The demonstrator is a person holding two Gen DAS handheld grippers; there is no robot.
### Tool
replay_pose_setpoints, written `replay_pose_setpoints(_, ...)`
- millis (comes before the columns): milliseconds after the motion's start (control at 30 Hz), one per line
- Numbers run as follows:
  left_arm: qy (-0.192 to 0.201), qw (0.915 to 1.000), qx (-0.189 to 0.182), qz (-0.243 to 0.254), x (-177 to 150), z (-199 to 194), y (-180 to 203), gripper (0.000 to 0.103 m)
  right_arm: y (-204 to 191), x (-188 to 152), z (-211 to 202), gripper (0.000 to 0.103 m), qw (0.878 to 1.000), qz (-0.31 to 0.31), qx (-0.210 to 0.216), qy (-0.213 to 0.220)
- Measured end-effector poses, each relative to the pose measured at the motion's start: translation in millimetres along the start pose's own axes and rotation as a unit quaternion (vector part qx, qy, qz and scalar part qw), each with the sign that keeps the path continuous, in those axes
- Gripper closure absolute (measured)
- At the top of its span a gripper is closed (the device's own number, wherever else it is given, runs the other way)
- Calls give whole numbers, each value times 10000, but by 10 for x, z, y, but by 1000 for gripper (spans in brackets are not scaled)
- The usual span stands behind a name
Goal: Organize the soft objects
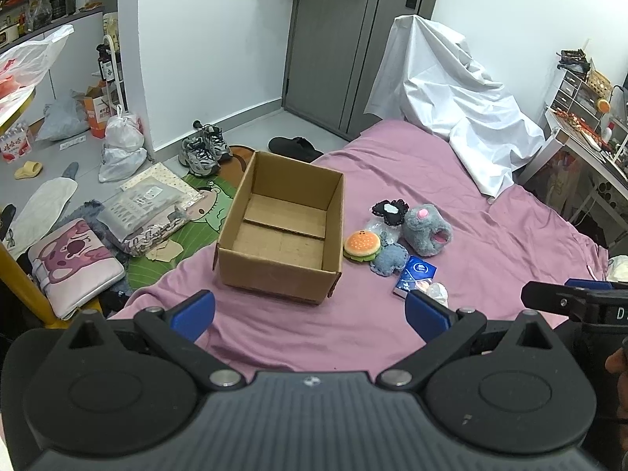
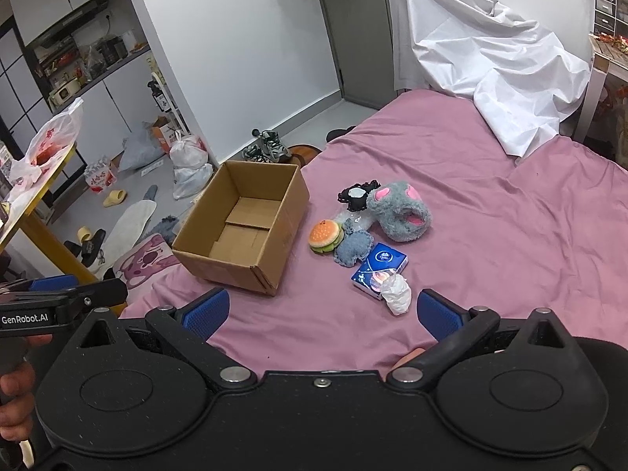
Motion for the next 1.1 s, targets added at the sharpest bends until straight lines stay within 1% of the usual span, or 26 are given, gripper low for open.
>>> replay_pose_setpoints(933, 8, 10000, -51, 19, -6, -7, 44, 1, -1, -10, -2, 0, 10000, 10, 1, 2)
replay_pose_setpoints(1100, -23, 10000, -84, 26, -12, 18, 58, 1, -3, 11, -6, 0, 10000, -70, 4, 20)
Point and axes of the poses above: each gripper's, at about its wrist camera, not at the fingertips, and z roughly the way its jaws point, y to its right, x to its top, the point moved 10 cm from there along z, roughly the way its jaws point, and after that the axes turned 1 degree about z, right-handed, at the moved point
